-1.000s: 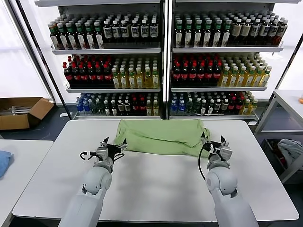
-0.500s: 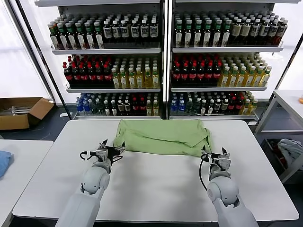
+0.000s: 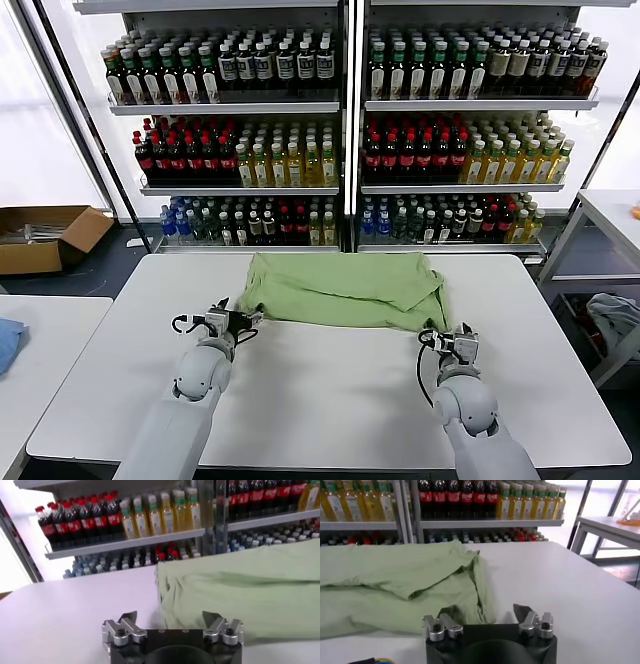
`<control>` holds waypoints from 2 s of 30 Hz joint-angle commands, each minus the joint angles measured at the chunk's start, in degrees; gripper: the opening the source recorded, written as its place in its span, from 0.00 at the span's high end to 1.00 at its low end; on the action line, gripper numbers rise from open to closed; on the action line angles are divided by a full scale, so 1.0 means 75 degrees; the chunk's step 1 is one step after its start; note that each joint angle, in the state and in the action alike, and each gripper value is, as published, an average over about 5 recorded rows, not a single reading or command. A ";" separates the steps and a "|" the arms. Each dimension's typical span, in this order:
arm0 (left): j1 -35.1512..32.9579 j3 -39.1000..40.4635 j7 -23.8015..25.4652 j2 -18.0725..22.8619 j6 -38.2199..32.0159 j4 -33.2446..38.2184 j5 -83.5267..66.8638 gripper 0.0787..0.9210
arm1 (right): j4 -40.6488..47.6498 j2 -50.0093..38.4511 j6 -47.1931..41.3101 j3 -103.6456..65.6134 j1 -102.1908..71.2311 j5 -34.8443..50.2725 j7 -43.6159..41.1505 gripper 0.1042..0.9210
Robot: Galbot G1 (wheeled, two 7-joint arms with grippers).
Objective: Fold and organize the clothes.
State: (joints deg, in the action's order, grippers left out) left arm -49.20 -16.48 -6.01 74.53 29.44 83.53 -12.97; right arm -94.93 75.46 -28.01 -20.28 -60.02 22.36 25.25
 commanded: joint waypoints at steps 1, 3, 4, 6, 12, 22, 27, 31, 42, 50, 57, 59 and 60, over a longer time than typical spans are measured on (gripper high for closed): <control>0.0051 0.0033 0.0031 -0.0016 0.0076 -0.0247 -0.0073 0.35 | 0.0219 0.0034 -0.0022 0.0009 0.0028 0.0014 -0.0011 0.50; -0.0001 0.0066 0.0043 -0.0022 0.0120 -0.0213 -0.0074 0.43 | 0.0152 0.0049 -0.0026 0.0022 -0.0049 0.0035 -0.0005 0.57; -0.0031 0.0075 0.0047 -0.0019 0.0135 -0.0200 -0.0073 0.46 | 0.0118 0.0052 -0.0030 0.0030 -0.0092 0.0039 -0.0001 0.60; -0.0088 0.0086 0.0052 -0.0016 0.0152 -0.0175 -0.0071 0.53 | 0.0049 0.0042 -0.0042 0.0043 -0.0172 0.0044 0.0003 0.68; -0.0360 0.0129 0.0070 -0.0096 0.0226 0.0115 -0.0120 0.73 | -0.0218 -0.0055 -0.0101 0.0055 -0.0412 0.0081 -0.0035 0.89; -0.1184 0.0179 -0.0006 -0.0317 0.0371 0.1718 -0.0243 0.98 | -0.1402 -0.0151 -0.0299 -0.0021 -0.0932 0.0196 0.0133 0.97; -0.1993 -0.0007 -0.0118 -0.0500 0.0351 0.2935 -0.0197 0.98 | -0.2577 -0.0129 -0.0436 -0.0150 -0.1584 -0.0034 0.0267 0.97; -0.3187 -0.0252 -0.0209 -0.0435 0.0344 0.4232 -0.0056 0.98 | -0.3579 -0.0028 -0.0411 -0.0293 -0.2620 -0.0388 0.0330 0.97; -0.5714 -0.0963 -0.0318 -0.0772 0.0281 0.5981 0.0176 0.98 | -0.4880 -0.0242 -0.0368 -0.0577 -0.4920 -0.0865 0.0633 0.97; -0.6241 -0.1021 -0.0361 -0.0481 0.0284 0.5813 0.0301 0.98 | -0.4744 -0.0368 -0.0463 -0.0546 -0.5281 -0.0984 0.0738 0.97; -0.6623 -0.0819 -0.0046 -0.0346 0.0126 0.6040 0.0945 0.95 | -0.4659 -0.0333 -0.0158 -0.0515 -0.5646 -0.1018 0.0716 0.79; -0.6597 -0.0747 -0.0008 -0.0306 0.0155 0.6226 0.0987 0.91 | -0.4846 -0.0335 -0.0097 -0.0537 -0.5724 -0.0995 0.0698 0.73; -0.6565 -0.0725 -0.0023 -0.0274 0.0178 0.6317 0.0953 0.87 | -0.5021 -0.0345 -0.0076 -0.0556 -0.5775 -0.0961 0.0698 0.70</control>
State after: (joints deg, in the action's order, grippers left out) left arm -94.36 -22.03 -7.48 71.90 31.07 127.07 -8.47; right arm -131.61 73.08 -29.67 -24.70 -100.55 15.91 30.21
